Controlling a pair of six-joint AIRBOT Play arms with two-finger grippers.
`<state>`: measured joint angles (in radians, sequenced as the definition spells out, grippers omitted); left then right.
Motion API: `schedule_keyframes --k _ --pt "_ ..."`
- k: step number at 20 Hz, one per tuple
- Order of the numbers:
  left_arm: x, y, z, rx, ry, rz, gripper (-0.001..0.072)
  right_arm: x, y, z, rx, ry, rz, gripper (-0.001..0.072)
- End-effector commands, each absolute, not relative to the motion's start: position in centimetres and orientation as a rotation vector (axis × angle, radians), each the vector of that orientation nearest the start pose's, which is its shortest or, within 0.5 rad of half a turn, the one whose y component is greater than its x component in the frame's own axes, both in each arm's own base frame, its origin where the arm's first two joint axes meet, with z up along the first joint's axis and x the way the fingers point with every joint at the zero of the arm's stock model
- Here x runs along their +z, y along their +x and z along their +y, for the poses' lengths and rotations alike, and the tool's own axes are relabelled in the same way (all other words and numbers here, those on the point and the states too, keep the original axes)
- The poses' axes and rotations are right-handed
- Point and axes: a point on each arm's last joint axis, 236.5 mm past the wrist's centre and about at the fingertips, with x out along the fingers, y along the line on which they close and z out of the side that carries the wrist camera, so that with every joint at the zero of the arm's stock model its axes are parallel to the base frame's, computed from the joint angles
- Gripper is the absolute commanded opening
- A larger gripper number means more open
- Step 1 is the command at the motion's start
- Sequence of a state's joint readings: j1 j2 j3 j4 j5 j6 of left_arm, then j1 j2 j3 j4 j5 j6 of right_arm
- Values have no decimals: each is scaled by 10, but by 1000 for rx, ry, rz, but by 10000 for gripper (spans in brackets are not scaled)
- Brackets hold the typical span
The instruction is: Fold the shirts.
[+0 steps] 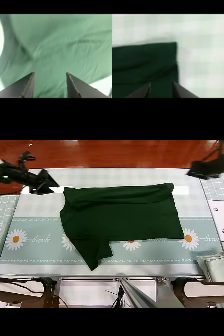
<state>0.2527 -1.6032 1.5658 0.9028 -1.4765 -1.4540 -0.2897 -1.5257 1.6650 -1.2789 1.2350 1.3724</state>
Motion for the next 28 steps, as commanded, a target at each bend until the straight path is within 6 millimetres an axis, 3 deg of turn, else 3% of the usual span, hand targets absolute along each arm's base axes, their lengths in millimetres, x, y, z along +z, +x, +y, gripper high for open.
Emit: schedule_keyframes --k 1,3,8,10,14,18,22,23,24,25,28 --pt "75 375 -27 -436 -597 1429 483 105 398 -144 -133 196 1216 446" --pt "57 339 -37 -457 -594 1453 484 85 364 -155 -155 316 1277 487" --pt "-35 250 -64 -372 -741 1611 492 24 316 -134 -97 505 1345 492" --pt "-62 227 -71 -357 -772 1661 623 8 306 -127 -81 519 1379 492" --pt "-96 221 -70 -256 -815 1633 622 5 312 -121 -53 531 1353 492" --pt "-110 244 -75 -198 -895 1548 622 5 316 -123 -58 530 1335 492" --pt "-124 264 -103 -200 -896 1512 600 5 316 -123 -58 530 1335 492" --pt "-128 264 -109 -201 -874 1519 526 5 316 -123 -58 530 1336 492" --pt "-132 262 -115 -210 -848 1528 206 5 315 -122 -56 532 1340 492" --pt "-133 261 -118 -218 -834 1531 26 5 314 -122 -55 532 1343 493" --pt "-132 260 -118 -222 -834 1535 22 -3 305 -127 -77 511 1380 494"
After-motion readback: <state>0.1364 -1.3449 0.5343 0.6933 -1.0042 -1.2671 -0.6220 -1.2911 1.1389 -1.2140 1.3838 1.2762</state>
